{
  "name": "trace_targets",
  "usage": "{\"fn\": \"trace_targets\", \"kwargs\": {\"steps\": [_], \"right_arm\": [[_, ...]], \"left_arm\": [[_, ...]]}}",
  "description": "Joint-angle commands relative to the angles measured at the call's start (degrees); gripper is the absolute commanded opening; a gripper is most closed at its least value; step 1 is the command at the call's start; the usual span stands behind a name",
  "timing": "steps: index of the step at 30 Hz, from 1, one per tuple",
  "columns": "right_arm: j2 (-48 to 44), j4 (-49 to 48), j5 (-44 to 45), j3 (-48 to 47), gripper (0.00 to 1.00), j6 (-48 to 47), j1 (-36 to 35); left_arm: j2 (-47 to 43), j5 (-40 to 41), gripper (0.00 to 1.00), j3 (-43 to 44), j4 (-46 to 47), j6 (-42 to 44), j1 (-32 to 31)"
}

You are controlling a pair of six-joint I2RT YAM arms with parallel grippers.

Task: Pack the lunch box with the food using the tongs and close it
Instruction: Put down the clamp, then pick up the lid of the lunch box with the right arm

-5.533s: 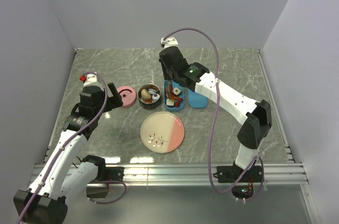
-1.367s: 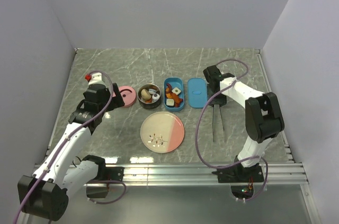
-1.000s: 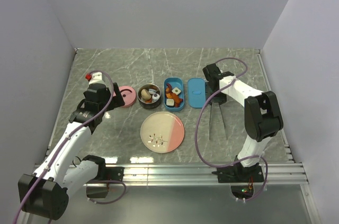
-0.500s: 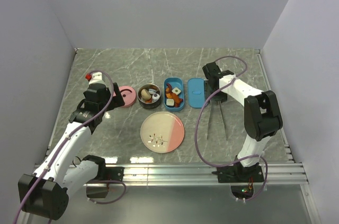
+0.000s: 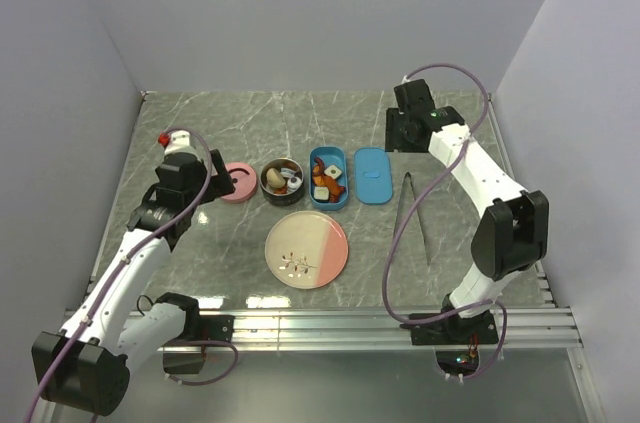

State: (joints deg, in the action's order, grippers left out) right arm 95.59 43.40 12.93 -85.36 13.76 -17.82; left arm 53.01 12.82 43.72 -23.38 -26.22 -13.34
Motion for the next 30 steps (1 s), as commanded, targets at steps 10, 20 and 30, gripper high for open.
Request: {"fn": "trace_targets", "kwargs": {"steps": [10, 20, 30], "right_arm": [[7.94, -3.4, -7.04, -0.6, 0.58, 2.59, -1.07], [15.5, -5.78, -7.3, 0.02, 0.55, 1.01, -0.98], [18.14, -5.61, -7.3, 0.9, 0.46, 0.48, -0.02]], "left_arm": [[-0.02, -2.1, 0.99, 4.61, 1.41, 0.9, 0.16], [1.48, -1.92, 0.99, 6.28, 1.23, 1.78, 0.16], [2.18, -2.53, 0.99, 6.28, 1.58, 1.61, 0.77]]}}
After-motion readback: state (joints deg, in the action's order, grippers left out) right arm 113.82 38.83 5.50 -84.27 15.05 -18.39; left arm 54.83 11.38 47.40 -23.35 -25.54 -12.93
